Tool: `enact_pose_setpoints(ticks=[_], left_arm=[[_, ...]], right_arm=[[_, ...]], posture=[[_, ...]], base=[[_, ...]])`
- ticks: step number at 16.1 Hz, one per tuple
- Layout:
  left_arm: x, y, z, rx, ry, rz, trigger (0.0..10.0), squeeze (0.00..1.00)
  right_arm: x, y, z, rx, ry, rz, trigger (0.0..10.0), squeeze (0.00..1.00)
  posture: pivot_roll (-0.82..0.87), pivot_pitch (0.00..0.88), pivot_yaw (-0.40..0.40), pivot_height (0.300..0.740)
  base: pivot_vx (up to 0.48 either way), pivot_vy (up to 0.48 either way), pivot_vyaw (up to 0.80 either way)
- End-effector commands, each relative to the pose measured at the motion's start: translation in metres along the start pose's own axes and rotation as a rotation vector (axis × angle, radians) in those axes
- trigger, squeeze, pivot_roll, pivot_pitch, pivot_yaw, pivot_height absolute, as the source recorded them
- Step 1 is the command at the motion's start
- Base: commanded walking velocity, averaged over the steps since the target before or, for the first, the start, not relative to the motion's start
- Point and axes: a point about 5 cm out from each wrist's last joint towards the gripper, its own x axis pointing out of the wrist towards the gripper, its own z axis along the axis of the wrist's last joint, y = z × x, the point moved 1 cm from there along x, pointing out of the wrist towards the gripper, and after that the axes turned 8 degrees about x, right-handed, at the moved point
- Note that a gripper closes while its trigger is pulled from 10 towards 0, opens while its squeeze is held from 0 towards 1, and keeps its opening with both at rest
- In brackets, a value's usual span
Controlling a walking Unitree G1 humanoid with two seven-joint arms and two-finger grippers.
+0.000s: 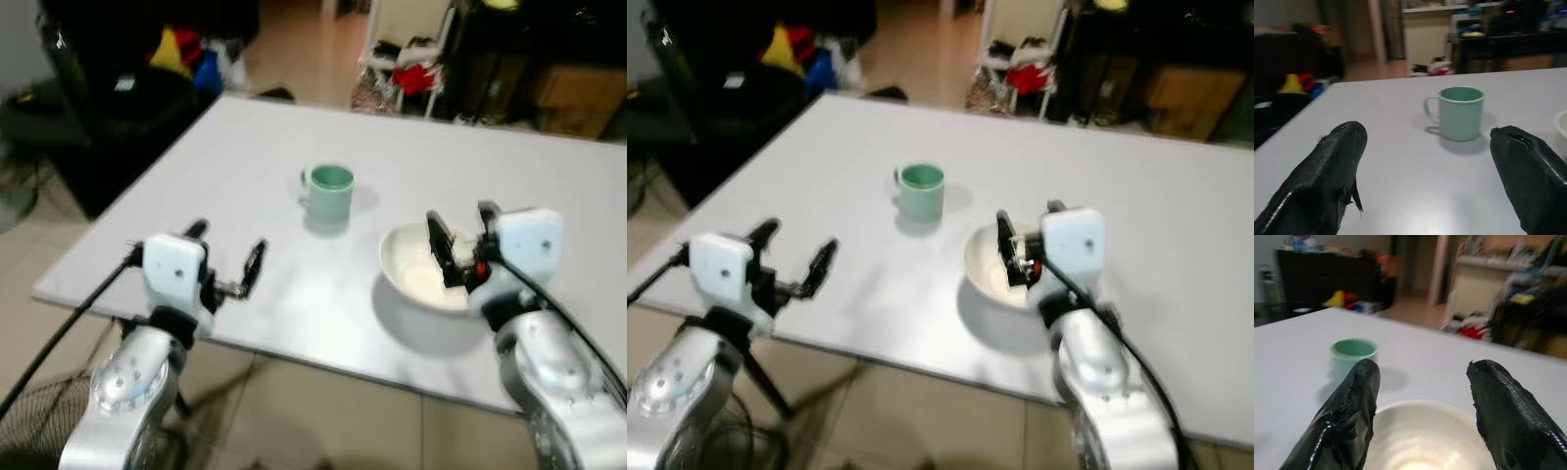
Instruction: Setting the table
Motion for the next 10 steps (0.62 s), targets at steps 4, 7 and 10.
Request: enact_pose_setpoints(ticks=[4,7,10], left_arm=[[0.001,0.001,-0.001,0.026,-0.016,0.027,10.0,0.00],[0.000,0.000,-0.002,0.027,-0.014,0.027,10.0,0.00],[0.002,-0.003,0.001,0.023,-0.038,-0.003,10.0,0.00]], right_arm=[[-0.008,-0.006,-0.012,0.010,0.006,-0.016,10.0,0.00],[-0.010,-0.007,-0.019,0.034,0.038,-0.016,10.0,0.00],[-0.010,-0.001,-0.019,0.033,0.046,0.058,10.0,0.00]], posture=[[0.10,0.000,0.055,0.740],[0.09,0.000,0.064,0.740],[0.09,0.000,0.063,0.740]], base=[[0.000,-0.480,0.00],[0.000,-0.480,0.00],[0.000,-0.160,0.80]])
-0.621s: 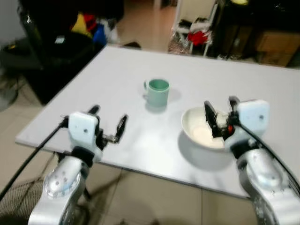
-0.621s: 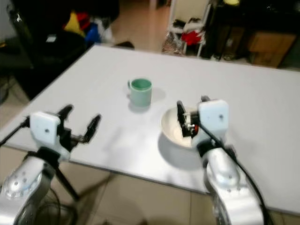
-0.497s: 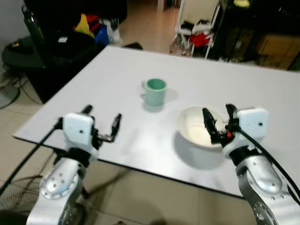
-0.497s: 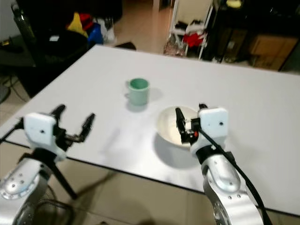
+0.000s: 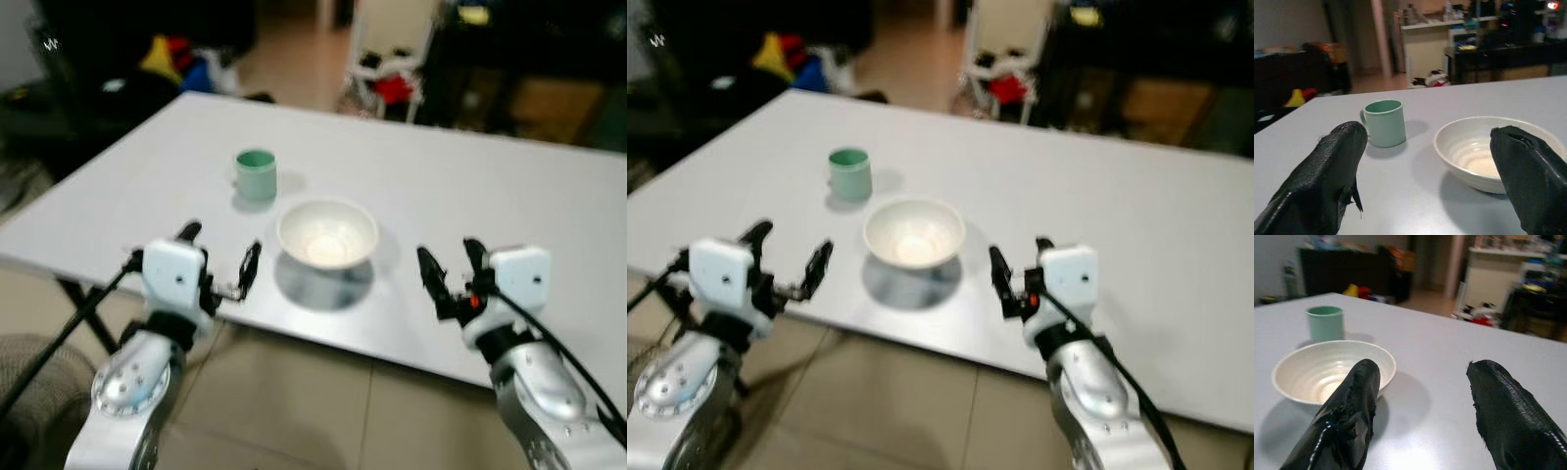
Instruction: Setting the table
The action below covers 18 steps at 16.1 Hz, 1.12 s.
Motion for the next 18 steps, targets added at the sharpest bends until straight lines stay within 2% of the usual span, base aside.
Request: enact_pose_setpoints(ticks=[1,7,13,18], left_arm=[[0.001,-0.002,0.002,-0.008,-0.007,-0.014,10.0,0.00],[-0.002,0.002,-0.001,0.008,0.012,-0.011,10.0,0.00],[0.000,0.009,0.000,-0.012,0.016,0.023,10.0,0.00],[0.000,0.008,0.001,-0.002,0.014,0.018,10.0,0.00]], right_arm=[[0.000,0.001,-0.001,0.011,0.009,0.026,10.0,0.00],[0.000,0.017,-0.003,0.060,0.020,0.139,10.0,0.00],[0.002,0.021,-0.006,0.075,0.036,0.176,10.0,0.00],[0.004,0.022,-0.009,0.079,0.062,0.202,10.0,0.00]], posture=[[0.09,0.000,0.060,0.740],[0.12,0.000,0.059,0.740],[0.13,0.000,0.059,0.740],[0.13,0.000,0.059,0.740]], base=[[0.000,0.000,0.80],[0.000,0.000,0.80],[0.000,0.000,0.80],[0.000,0.000,0.80]])
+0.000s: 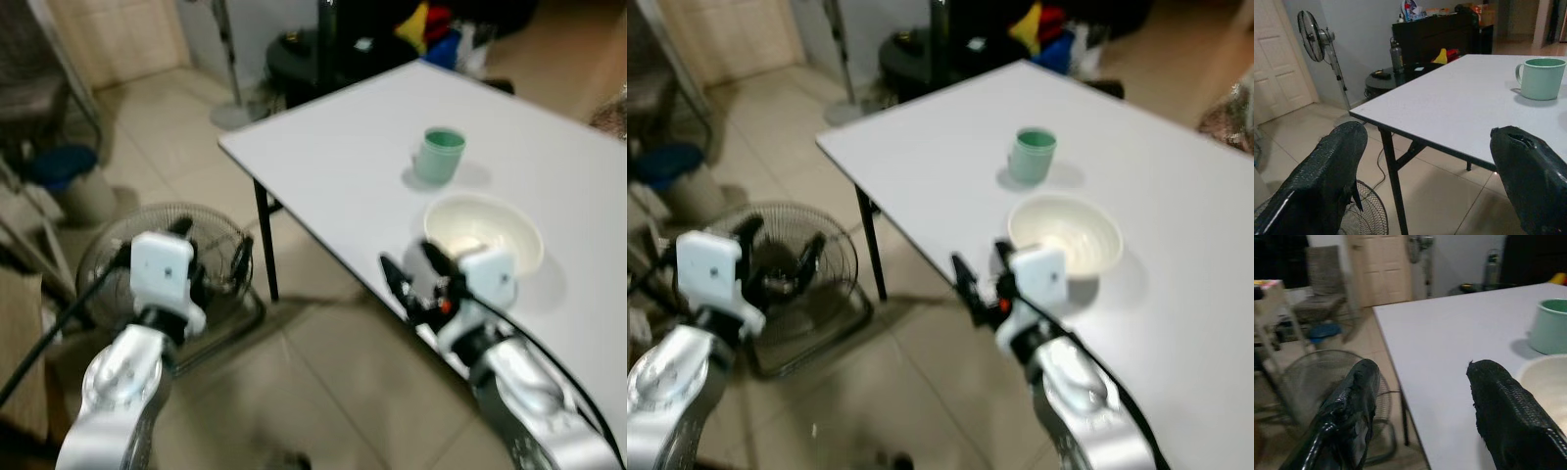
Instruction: Setting the table
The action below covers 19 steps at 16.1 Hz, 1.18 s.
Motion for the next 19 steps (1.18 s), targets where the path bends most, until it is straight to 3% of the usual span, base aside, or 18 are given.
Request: enact_pose_setpoints(ticks=[1,6,17,19], left_arm=[[0.0005,0.0001,0.0005,0.006,0.004,-0.001,10.0,0.00],[-0.0005,0.0011,0.0013,-0.004,0.005,0.002,10.0,0.00],[0.0003,0.0030,0.0024,-0.004,0.009,0.006,10.0,0.00],[0.0005,0.0056,0.0034,0.002,0.007,0.022,10.0,0.00]], right_arm=[[0.0002,-0.0033,-0.0018,0.006,0.020,-0.005,10.0,0.00],[0.0021,-0.0036,-0.0043,0.023,0.031,-0.005,10.0,0.00],[0.0047,-0.0042,-0.0054,0.034,0.037,-0.006,10.0,0.00],[0.0064,-0.0013,-0.0072,0.049,0.051,0.013,10.0,0.00]], posture=[[0.13,0.000,0.058,0.740],[0.14,0.000,0.054,0.740],[0.15,0.000,0.053,0.740],[0.15,0.000,0.051,0.740]], base=[[0.000,0.000,0.80],[0.000,0.000,0.80],[0.000,0.316,0.80],[0.000,0.000,0.00]])
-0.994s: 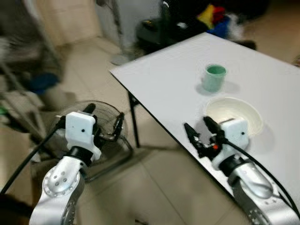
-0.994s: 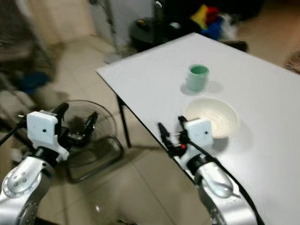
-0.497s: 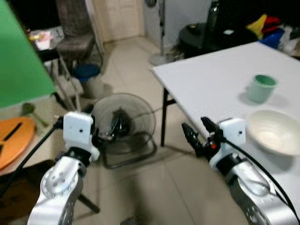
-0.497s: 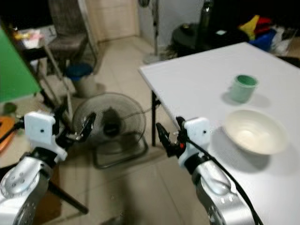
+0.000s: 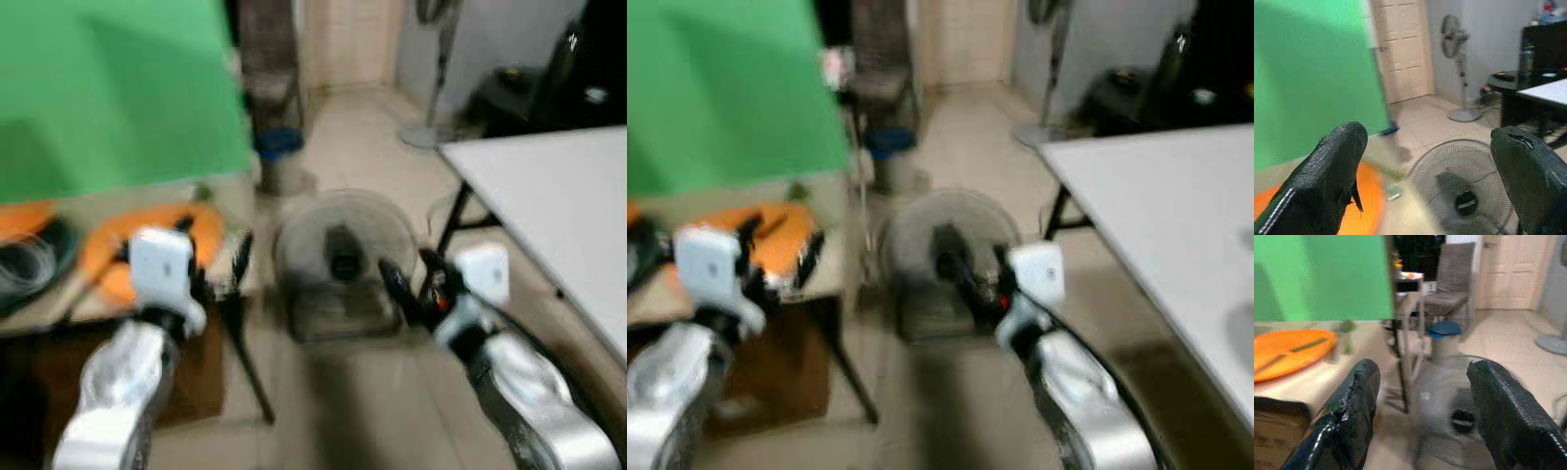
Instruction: Setting the table
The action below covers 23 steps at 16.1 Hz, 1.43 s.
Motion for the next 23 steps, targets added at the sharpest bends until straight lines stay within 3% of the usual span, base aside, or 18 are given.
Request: enact_pose_setpoints(ticks=[1,7,15,23], left_arm=[[0.000,0.001,0.000,0.004,0.006,0.010,10.0,0.00],[0.000,0.001,0.002,0.015,-0.009,-0.014,10.0,0.00],[-0.003,0.001,-0.001,0.017,0.009,-0.031,10.0,0.00],[-0.007,-0.002,-0.003,0.030,0.019,-0.072,10.0,0.00]], right_arm=[[0.000,0.000,0.003,-0.008,-0.002,0.010,10.0,0.00],[0.008,0.000,0.003,-0.062,0.018,0.015,10.0,0.00],[0.014,0.001,-0.001,-0.071,0.043,0.020,10.0,0.00],[0.019,0.001,-0.002,-0.073,0.054,0.025,10.0,0.00]], posture=[[0.15,0.000,0.051,0.740],[0.16,0.000,0.049,0.740],[0.18,0.000,0.042,0.740],[0.19,0.000,0.029,0.740]], base=[[0.000,0.000,0.00],[0.097,0.000,0.00],[0.341,0.000,0.80],[0.342,0.000,0.00]])
